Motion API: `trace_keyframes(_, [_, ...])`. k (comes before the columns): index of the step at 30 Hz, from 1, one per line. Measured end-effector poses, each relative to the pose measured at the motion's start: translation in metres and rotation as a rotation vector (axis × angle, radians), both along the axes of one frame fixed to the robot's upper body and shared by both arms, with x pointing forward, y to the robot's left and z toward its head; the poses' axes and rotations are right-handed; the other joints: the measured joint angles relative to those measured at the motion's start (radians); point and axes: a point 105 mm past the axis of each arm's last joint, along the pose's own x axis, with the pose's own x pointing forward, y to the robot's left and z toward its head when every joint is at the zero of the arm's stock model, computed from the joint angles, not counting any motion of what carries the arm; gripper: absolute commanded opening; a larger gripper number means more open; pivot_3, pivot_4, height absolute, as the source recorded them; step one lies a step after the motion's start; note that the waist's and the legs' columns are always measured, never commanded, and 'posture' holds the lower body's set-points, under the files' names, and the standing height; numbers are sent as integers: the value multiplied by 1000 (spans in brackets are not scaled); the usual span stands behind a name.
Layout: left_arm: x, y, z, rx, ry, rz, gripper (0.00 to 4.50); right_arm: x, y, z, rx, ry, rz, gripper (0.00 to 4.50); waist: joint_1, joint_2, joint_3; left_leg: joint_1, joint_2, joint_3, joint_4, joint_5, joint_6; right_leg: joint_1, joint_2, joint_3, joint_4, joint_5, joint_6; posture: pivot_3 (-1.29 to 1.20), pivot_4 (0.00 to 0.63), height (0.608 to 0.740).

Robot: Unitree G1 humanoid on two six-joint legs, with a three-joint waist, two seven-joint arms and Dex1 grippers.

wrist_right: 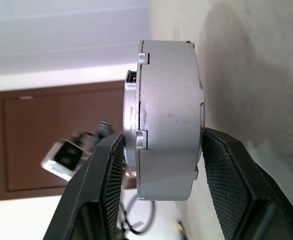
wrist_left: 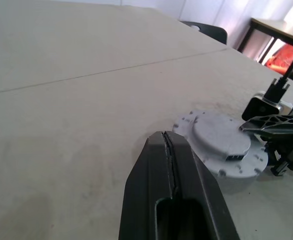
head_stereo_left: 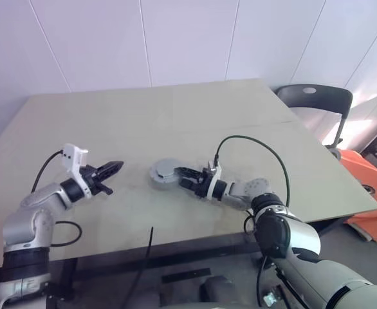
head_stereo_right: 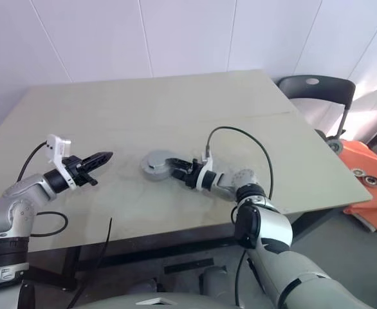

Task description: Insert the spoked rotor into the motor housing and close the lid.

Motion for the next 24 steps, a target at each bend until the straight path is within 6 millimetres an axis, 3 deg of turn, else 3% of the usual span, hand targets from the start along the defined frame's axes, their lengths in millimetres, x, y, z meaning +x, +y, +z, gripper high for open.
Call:
trace_keyframes(8, [-6,5,-6,-92,20,67,0,8,2,18,20,-40,-2,2096,-1,0,0,-10,0,0,1,0,0,-11,0,0,3,1,0,0,0,740])
trace_keyframes(17, [-11,-7,-18,-239,61,107,0,18,11,60,70,-134,43,2096,1,0,0,-10,0,0,1,0,0,-11,-1,0,3,1,0,0,0,740])
trace_keyframes(24, [-13,-16,-12,-509,71,150,0,17,12,62,65,-136,60,2096,2,0,0,-10,-1,0,2,0,0,-11,-2,0,3,1,1,0,0,740])
